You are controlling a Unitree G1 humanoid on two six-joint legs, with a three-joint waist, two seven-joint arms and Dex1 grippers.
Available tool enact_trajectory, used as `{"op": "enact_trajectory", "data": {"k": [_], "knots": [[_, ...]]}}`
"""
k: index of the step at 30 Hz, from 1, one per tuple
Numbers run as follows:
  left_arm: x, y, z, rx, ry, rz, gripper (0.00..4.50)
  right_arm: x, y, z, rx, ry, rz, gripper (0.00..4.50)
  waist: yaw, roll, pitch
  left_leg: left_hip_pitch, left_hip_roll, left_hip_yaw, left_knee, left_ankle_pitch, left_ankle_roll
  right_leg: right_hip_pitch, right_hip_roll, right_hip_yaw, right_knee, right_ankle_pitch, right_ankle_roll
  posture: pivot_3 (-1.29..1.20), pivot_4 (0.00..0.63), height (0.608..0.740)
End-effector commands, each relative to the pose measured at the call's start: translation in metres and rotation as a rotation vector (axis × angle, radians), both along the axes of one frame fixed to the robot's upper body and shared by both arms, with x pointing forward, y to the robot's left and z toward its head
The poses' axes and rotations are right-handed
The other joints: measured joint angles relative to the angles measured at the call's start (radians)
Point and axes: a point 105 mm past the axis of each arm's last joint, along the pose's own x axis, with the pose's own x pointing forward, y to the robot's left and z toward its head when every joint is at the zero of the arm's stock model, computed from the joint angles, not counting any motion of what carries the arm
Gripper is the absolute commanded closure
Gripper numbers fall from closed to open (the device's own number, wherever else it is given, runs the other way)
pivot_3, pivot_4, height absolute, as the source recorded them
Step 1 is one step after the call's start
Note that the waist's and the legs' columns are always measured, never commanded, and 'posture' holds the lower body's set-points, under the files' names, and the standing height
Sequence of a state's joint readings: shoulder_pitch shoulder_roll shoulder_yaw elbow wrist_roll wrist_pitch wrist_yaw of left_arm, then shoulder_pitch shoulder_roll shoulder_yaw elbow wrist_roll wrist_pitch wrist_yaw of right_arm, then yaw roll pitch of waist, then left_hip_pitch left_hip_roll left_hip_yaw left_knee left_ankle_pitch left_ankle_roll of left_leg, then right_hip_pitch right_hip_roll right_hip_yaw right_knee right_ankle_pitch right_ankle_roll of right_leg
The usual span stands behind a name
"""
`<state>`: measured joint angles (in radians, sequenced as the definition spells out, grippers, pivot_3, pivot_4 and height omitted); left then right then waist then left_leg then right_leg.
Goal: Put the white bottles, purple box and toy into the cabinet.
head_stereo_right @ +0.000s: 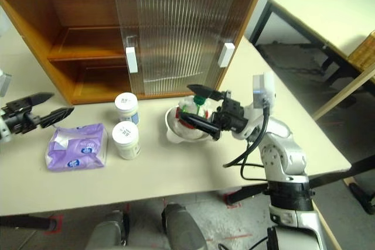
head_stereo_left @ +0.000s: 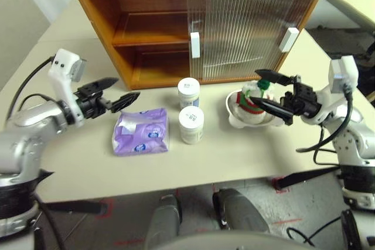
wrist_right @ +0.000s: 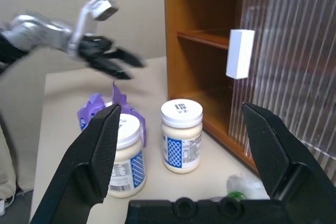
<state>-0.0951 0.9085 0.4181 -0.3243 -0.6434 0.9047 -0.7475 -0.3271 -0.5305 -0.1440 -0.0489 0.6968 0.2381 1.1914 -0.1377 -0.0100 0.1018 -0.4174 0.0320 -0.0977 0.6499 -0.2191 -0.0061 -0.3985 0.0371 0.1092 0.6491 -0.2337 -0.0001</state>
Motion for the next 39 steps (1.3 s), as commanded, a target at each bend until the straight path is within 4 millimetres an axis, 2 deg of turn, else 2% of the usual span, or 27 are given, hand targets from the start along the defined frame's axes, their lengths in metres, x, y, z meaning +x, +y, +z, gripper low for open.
{"op": "enact_trajectory", "data": {"k": [1, 5, 8, 11, 13, 16, 20, 22, 26, 31, 39], "knots": [[-0.019, 0.005, -0.006, -0.052, 0.150, 0.041, 0.02, 0.001, 0.000, -0.003, -0.018, 0.012, 0.011, 0.00, 0.006, 0.000, 0.000, 0.000, 0.001, 0.000, -0.001, 0.000, 0.000, -0.002, 0.000, 0.000, 0.000, 0.000, -0.001, -0.21, 0.109, 0.740], [-0.044, 0.010, -0.037, -0.068, 0.376, 0.109, 0.02, 0.001, 0.000, -0.005, -0.017, 0.012, 0.009, 0.00, 0.007, 0.003, -0.002, 0.000, 0.007, 0.006, -0.007, 0.000, -0.002, -0.006, 0.000, 0.002, 0.000, 0.001, -0.007, -0.22, 0.106, 0.740], [-0.050, 0.006, -0.052, -0.078, 0.446, 0.122, 0.02, 0.001, -0.001, -0.004, -0.015, 0.009, 0.009, 0.00, 0.004, 0.004, -0.002, 0.000, 0.009, 0.008, -0.008, -0.001, -0.004, -0.010, 0.002, 0.002, 0.003, 0.001, -0.009, -0.22, 0.103, 0.740], [-0.046, 0.009, -0.075, -0.026, 0.473, 0.145, 0.02, 0.001, -0.003, -0.003, -0.023, 0.007, 0.001, 0.00, 0.004, 0.008, -0.005, 0.001, 0.010, 0.008, -0.009, -0.001, -0.004, -0.011, 0.003, 0.002, 0.004, 0.001, -0.010, -0.22, 0.099, 0.740], [-0.033, 0.011, -0.080, -0.039, 0.422, 0.169, 0.02, 0.001, -0.005, -0.004, -0.030, 0.007, -0.002, 0.00, 0.004, 0.009, -0.006, 0.001, 0.010, 0.009, -0.009, -0.001, -0.004, -0.011, 0.003, 0.003, 0.004, 0.002, -0.011, -0.22, 0.093, 0.740], [-0.024, 0.012, -0.086, -0.062, 0.395, 0.188, 0.02, 0.002, -0.008, -0.003, -0.036, 0.003, -0.003, 0.00, 0.005, 0.008, -0.007, 0.002, 0.010, 0.008, -0.008, 0.000, -0.003, -0.010, 0.003, 0.003, 0.005, 0.003, -0.012, -0.23, 0.090, 0.740], [-0.025, 0.011, -0.091, -0.092, 0.413, 0.184, 0.88, 0.004, -0.010, -0.001, -0.039, -0.004, -0.006, 0.00, 0.002, 0.010, -0.008, 0.004, 0.008, 0.008, -0.007, 0.001, -0.001, -0.009, 0.004, 0.007, 0.005, 0.006, -0.012, -0.23, 0.089, 0.740], [-0.030, 0.011, -0.092, -0.075, 0.429, 0.166, 1.64, 0.004, -0.010, -0.002, -0.042, -0.004, -0.005, 0.00, 0.000, 0.010, -0.008, 0.007, 0.007, 0.008, -0.007, 0.001, -0.001, -0.007, 0.006, 0.009, 0.005, 0.006, -0.012, -0.22, 0.089, 0.740], [-0.028, 0.008, -0.082, -0.117, 0.375, 0.156, 2.88, 0.004, -0.010, -0.005, -0.042, 0.002, 0.005, 0.00, -0.002, 0.012, -0.010, 0.013, 0.007, 0.008, -0.008, 0.001, -0.002, -0.002, 0.008, 0.012, 0.005, 0.006, -0.012, -0.20, 0.083, 0.740], [-0.013, -0.002, -0.037, -0.350, 0.128, 0.178, 4.42, 0.003, -0.010, -0.008, -0.030, 0.012, 0.021, 0.00, 0.001, 0.012, -0.013, 0.015, 0.007, 0.008, -0.008, 0.001, -0.003, -0.001, 0.010, 0.013, 0.005, 0.006, -0.012, -0.19, 0.075, 0.740], [-0.014, -0.018, 0.001, -0.523, -0.001, 0.125, 4.46, 0.001, -0.001, -0.006, -0.027, 0.016, 0.048, 0.00, 0.008, 0.011, -0.014, 0.020, 0.007, 0.013, -0.007, 0.001, -0.004, 0.005, 0.017, 0.014, 0.004, 0.006, -0.011, -0.17, 0.079, 0.740]]}}
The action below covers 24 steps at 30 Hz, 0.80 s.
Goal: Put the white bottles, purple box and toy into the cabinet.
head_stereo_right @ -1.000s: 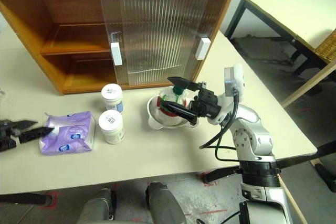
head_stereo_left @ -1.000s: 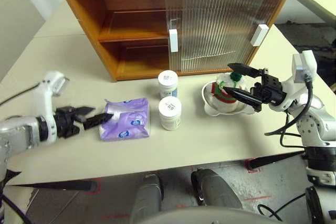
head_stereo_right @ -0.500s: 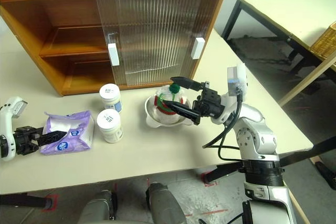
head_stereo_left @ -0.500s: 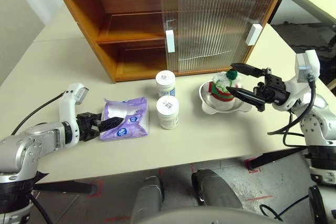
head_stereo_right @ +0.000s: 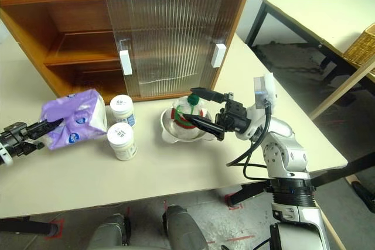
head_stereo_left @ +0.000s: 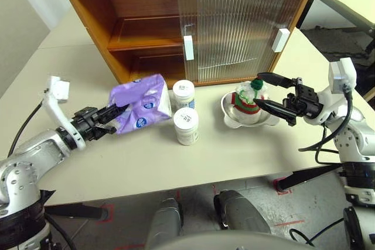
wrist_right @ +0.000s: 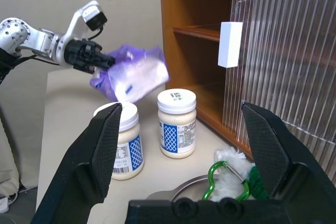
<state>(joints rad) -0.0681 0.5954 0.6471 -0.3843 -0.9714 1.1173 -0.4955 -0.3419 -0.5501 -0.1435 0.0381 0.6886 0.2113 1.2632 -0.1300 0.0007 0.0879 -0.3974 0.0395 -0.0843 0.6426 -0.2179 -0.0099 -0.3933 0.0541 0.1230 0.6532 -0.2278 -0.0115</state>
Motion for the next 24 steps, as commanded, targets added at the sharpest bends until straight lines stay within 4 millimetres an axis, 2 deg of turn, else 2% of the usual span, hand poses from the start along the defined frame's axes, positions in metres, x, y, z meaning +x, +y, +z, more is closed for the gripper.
{"op": "enact_trajectory", "data": {"k": [1, 7, 12, 24], "knots": [[0.000, -0.008, 0.016, -0.037, -0.048, -0.015, 4.46, -0.002, 0.009, 0.004, -0.008, -0.005, 0.029, 0.00, 0.002, 0.000, 0.000, 0.001, 0.000, 0.000, 0.000, 0.000, 0.000, 0.000, 0.001, 0.000, 0.000, 0.000, 0.000, -0.17, 0.080, 0.740], [0.021, -0.022, 0.054, -0.158, -0.203, 0.008, 4.46, -0.002, 0.011, 0.014, 0.001, -0.017, 0.033, 0.00, 0.013, -0.001, 0.001, 0.011, 0.001, 0.006, 0.000, 0.002, -0.002, 0.009, 0.001, 0.001, 0.000, -0.004, 0.008, -0.17, 0.083, 0.740], [0.036, -0.032, 0.054, -0.115, -0.189, 0.047, 4.46, -0.009, 0.013, 0.025, 0.066, -0.048, 0.060, 0.00, 0.014, -0.002, 0.000, 0.016, 0.000, 0.008, 0.001, 0.002, -0.002, 0.015, 0.001, 0.002, 0.000, -0.005, 0.009, -0.18, 0.080, 0.740], [0.069, -0.013, 0.071, -0.234, -0.260, 0.304, 4.46, -0.011, 0.010, 0.021, 0.074, -0.055, 0.045, 0.00, 0.013, -0.004, 0.001, 0.015, -0.002, 0.011, 0.000, 0.002, -0.002, 0.015, 0.003, 0.002, 0.000, -0.006, 0.011, -0.20, 0.077, 0.740]]}}
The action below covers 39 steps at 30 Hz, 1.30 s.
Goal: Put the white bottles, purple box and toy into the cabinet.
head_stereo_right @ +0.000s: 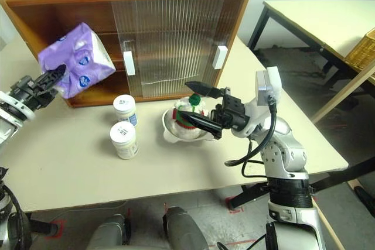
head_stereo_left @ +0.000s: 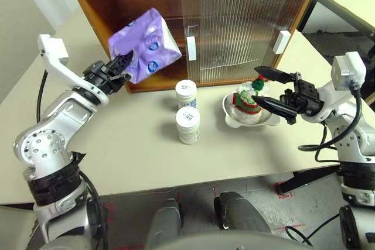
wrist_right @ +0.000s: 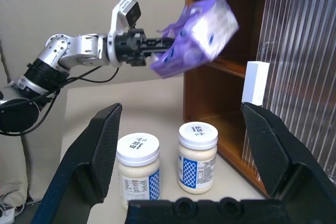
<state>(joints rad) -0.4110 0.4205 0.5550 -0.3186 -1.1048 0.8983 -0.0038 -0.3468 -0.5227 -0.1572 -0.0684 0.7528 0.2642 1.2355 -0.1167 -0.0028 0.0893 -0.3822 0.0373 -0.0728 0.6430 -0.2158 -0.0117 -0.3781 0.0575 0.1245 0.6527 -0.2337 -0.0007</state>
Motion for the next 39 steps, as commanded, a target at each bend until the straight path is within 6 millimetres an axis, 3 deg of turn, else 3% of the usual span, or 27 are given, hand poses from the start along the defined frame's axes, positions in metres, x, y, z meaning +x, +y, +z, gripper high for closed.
{"op": "enact_trajectory", "data": {"k": [1, 24, 36, 37, 39], "knots": [[0.013, 0.005, 0.004, -0.016, -0.011, 0.065, 4.46, -0.001, -0.003, -0.001, 0.008, -0.010, -0.013, 0.00, -0.001, 0.000, 0.000, 0.000, 0.000, 0.000, 0.000, 0.000, 0.000, 0.000, 0.000, 0.000, 0.000, 0.000, 0.000, -0.20, 0.077, 0.740], [0.097, -0.019, 0.032, 0.024, -0.083, 0.134, 4.46, -0.004, 0.000, -0.005, 0.015, -0.023, -0.073, 0.00, -0.035, -0.005, 0.001, -0.006, -0.013, -0.006, 0.006, -0.001, 0.009, 0.004, -0.004, 0.001, -0.003, -0.002, 0.014, -0.26, 0.072, 0.740], [0.095, -0.022, 0.032, 0.042, -0.091, 0.128, 0.24, -0.005, 0.000, -0.009, 0.014, -0.018, -0.078, 0.00, -0.051, -0.006, 0.002, -0.009, -0.020, -0.008, 0.016, -0.003, 0.013, 0.008, -0.005, 0.001, -0.003, -0.004, 0.018, -0.25, 0.076, 0.740], [0.094, -0.023, 0.033, 0.043, -0.093, 0.125, 0.02, -0.005, 0.000, -0.009, 0.014, -0.018, -0.077, 0.00, -0.051, -0.006, 0.002, -0.010, -0.020, -0.008, 0.016, -0.003, 0.013, 0.008, -0.005, 0.001, -0.004, -0.004, 0.018, -0.25, 0.077, 0.740], [0.091, -0.024, 0.033, 0.049, -0.095, 0.120, 0.02, -0.004, 0.000, -0.009, 0.013, -0.019, -0.074, 0.00, -0.051, -0.006, 0.002, -0.010, -0.021, -0.009, 0.016, -0.003, 0.013, 0.008, -0.005, 0.001, -0.004, -0.005, 0.019, -0.25, 0.077, 0.740]]}}
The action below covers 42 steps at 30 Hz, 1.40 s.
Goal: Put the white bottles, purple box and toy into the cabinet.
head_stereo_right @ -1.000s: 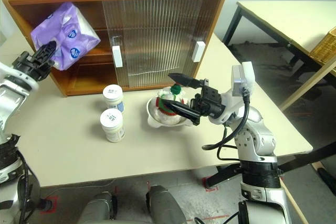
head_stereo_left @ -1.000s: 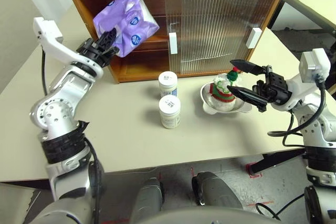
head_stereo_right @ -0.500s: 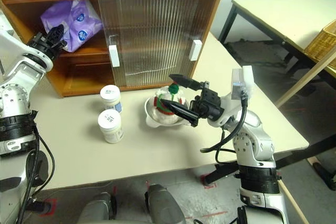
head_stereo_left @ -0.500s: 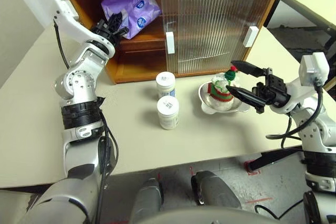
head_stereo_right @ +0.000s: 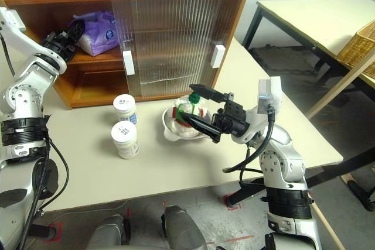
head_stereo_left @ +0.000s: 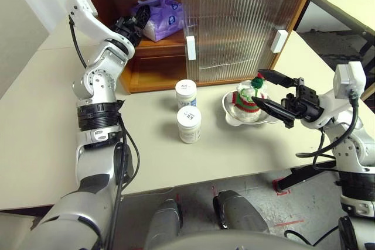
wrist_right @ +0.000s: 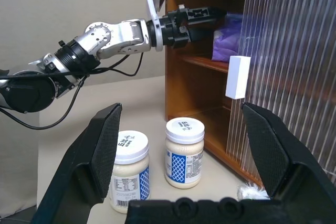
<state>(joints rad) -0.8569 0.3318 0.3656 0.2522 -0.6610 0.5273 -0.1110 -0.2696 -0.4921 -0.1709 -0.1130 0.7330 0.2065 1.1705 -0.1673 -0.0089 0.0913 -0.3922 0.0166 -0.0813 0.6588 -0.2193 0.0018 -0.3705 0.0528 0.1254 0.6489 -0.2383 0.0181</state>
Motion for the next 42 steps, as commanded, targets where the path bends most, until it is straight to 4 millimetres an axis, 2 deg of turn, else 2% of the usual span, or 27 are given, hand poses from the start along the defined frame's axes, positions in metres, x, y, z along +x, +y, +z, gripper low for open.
{"op": "enact_trajectory", "data": {"k": [1, 6, 10, 11, 13, 17, 20, 24, 33, 42], "knots": [[-0.006, -0.004, -0.001, 0.018, 0.005, -0.010, 0.02, -0.001, 0.004, 0.000, -0.011, -0.010, 0.015, 0.00, 0.000, 0.000, 0.000, 0.000, 0.000, 0.000, 0.000, 0.000, 0.000, 0.000, 0.000, 0.000, 0.000, 0.000, 0.000, -0.25, 0.077, 0.740], [-0.026, -0.007, -0.010, 0.080, 0.035, -0.040, 0.02, -0.001, 0.003, 0.000, -0.014, -0.008, 0.017, 0.00, 0.000, 0.000, 0.000, -0.001, -0.001, 0.000, 0.000, -0.001, 0.001, 0.000, 0.000, 0.001, -0.001, -0.002, 0.003, -0.24, 0.082, 0.740], [-0.046, -0.009, -0.021, 0.220, 0.037, -0.073, 0.02, -0.001, 0.003, -0.001, -0.017, -0.002, 0.021, 0.00, 0.001, 0.000, 0.000, -0.003, -0.001, 0.001, 0.000, -0.002, 0.001, -0.002, 0.000, 0.001, -0.001, -0.002, 0.003, -0.23, 0.087, 0.740], [-0.050, -0.009, -0.021, 0.255, 0.019, -0.084, 0.20, -0.001, 0.003, -0.002, -0.018, 0.000, 0.022, 0.00, 0.001, 0.000, 0.000, -0.004, -0.001, 0.000, 0.000, -0.002, 0.001, -0.003, 0.000, 0.001, -0.001, -0.002, 0.003, -0.23, 0.089, 0.740], [-0.060, -0.013, -0.022, 0.292, -0.018, -0.129, 0.62, 0.000, 0.003, -0.003, -0.018, 0.004, 0.026, 0.00, 0.003, 0.000, 0.000, -0.005, -0.001, 0.000, 0.000, -0.002, 0.001, -0.004, 0.000, 0.001, -0.001, -0.002, 0.003, -0.22, 0.090, 0.740], [-0.065, -0.021, -0.028, 0.419, -0.046, -0.169, 1.98, 0.001, 0.004, -0.004, -0.020, 0.008, 0.035, 0.00, 0.013, 0.000, 0.000, -0.006, -0.001, -0.004, 0.000, -0.003, 0.000, -0.004, -0.001, 0.002, -0.001, -0.002, 0.001, -0.22, 0.090, 0.740], [-0.061, -0.031, -0.032, 0.510, -0.066, -0.206, 3.04, 0.001, 0.005, -0.005, -0.022, 0.007, 0.038, 0.00, 0.019, 0.000, 0.000, -0.006, -0.001, -0.017, 0.000, -0.003, -0.001, -0.005, -0.003, 0.005, -0.001, -0.001, -0.001, -0.23, 0.090, 0.740], [-0.049, -0.038, -0.038, 0.539, -0.066, -0.201, 4.47, 0.001, 0.004, -0.005, -0.024, 0.005, 0.039, 0.00, 0.021, 0.000, 0.000, -0.007, -0.001, -0.020, 0.000, -0.003, -0.001, -0.006, -0.007, 0.005, -0.001, -0.001, -0.001, -0.24, 0.085, 0.740], [-0.016, -0.030, -0.045, 0.585, -0.037, -0.123, 4.47, -0.002, 0.001, -0.007, -0.022, 0.000, 0.022, 0.00, 0.012, 0.000, 0.000, -0.017, -0.004, -0.020, -0.001, -0.003, -0.001, -0.015, -0.010, 0.002, -0.001, 0.003, -0.008, -0.27, 0.069, 0.740], [0.002, -0.009, -0.038, 0.654, -0.034, -0.007, 4.47, -0.002, 0.003, -0.005, -0.020, -0.007, 0.019, 0.00, -0.001, 0.000, -0.001, -0.018, -0.009, -0.020, 0.000, -0.001, 0.004, -0.014, -0.012, 0.001, -0.001, 0.002, 0.002, -0.27, 0.066, 0.740]]}}
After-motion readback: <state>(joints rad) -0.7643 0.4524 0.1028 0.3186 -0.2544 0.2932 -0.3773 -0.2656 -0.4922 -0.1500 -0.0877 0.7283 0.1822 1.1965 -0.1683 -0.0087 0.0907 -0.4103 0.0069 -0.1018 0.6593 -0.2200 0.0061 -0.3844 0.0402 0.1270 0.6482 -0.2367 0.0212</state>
